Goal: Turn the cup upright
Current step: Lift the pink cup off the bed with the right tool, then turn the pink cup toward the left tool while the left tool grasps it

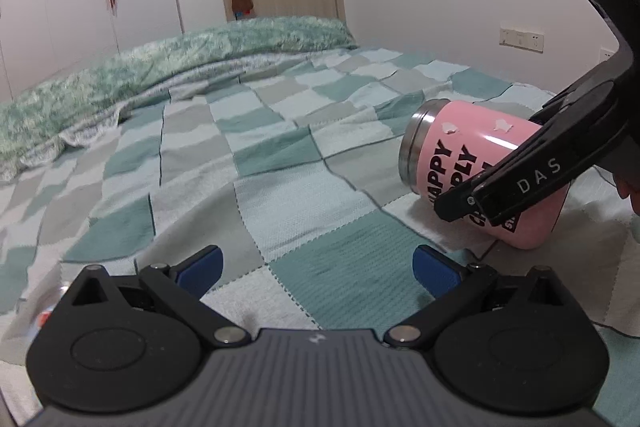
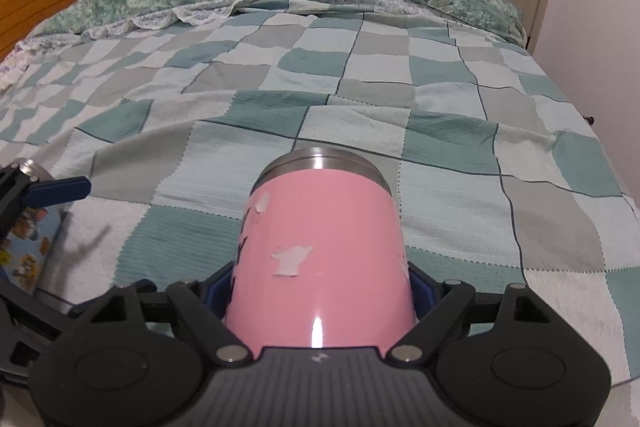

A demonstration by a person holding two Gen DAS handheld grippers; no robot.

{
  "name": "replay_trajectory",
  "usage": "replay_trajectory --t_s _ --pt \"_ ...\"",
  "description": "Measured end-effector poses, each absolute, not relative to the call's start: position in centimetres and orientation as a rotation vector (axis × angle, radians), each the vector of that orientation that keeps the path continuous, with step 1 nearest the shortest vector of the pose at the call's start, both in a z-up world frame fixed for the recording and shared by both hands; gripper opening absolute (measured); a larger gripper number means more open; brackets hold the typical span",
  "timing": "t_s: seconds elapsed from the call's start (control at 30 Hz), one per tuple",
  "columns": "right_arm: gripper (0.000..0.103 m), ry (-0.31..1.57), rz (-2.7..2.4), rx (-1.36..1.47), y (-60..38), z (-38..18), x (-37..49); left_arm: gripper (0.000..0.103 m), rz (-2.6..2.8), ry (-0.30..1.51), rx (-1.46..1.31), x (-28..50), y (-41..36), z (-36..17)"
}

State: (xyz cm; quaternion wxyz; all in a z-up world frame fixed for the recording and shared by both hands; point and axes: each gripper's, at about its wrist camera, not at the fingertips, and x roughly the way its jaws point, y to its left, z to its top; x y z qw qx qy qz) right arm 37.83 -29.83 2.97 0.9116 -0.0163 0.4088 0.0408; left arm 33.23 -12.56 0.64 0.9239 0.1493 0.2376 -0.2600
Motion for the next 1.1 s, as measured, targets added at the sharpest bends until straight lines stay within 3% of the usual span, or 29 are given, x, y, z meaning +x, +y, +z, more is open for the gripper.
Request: replay_trajectory --t_s 0.53,1.1 --pt "0.083 0.766 0.097 0.021 -26.9 8.1 26.1 0.103 -0.468 0.446 0.34 21.6 -9.1 4.6" --pt "0.084 0.853 0.034 0.064 -19.6 2.2 22.4 0.103 -0.208 0.578 0.295 13.7 -2.7 3.0"
